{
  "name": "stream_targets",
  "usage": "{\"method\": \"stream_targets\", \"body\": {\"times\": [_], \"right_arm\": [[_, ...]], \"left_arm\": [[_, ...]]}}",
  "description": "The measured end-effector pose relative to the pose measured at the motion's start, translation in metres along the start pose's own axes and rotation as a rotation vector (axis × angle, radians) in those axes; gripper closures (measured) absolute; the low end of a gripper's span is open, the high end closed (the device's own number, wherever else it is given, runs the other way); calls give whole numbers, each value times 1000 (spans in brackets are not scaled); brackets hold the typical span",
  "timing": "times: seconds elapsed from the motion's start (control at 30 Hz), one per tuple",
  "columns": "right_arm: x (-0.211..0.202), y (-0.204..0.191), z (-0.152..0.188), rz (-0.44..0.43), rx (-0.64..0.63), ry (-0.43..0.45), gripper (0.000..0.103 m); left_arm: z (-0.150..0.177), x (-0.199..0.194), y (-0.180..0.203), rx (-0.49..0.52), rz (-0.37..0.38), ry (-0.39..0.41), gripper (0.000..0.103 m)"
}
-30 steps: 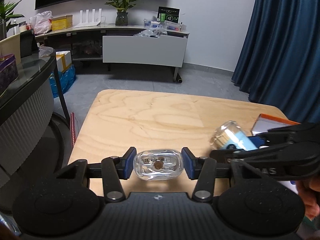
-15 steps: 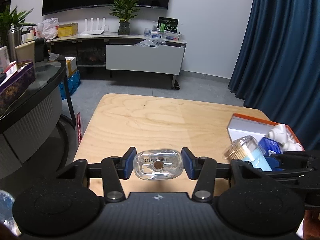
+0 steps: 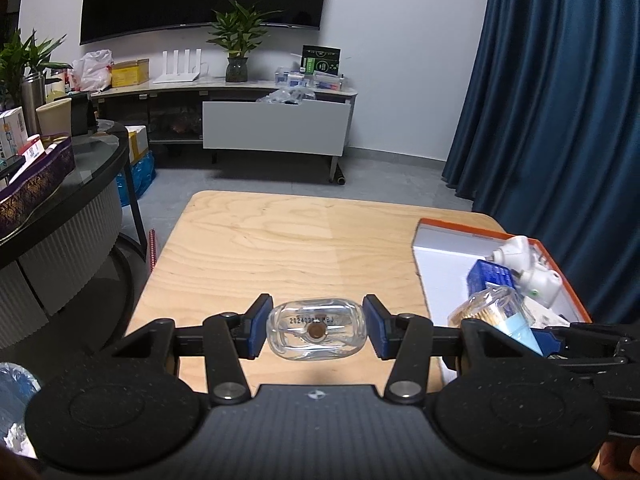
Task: Organize rigid objects
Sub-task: 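Carry the glass bottle and light-blue jar with both tools over the tray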
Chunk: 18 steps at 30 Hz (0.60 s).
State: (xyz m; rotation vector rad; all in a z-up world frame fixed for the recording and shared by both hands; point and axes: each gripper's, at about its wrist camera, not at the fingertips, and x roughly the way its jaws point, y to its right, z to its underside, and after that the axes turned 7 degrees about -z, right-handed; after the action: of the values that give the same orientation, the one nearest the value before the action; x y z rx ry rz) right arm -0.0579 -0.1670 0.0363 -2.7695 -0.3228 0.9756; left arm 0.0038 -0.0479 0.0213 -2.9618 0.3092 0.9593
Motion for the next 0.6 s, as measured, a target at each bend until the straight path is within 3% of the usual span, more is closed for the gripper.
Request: {"method": "stream_targets", "body": {"times": [0.6], "right_arm": [[-43,15,22,35,59,65,46]], "left_arm": [[12,-21,24,34,63,10,53]]}}
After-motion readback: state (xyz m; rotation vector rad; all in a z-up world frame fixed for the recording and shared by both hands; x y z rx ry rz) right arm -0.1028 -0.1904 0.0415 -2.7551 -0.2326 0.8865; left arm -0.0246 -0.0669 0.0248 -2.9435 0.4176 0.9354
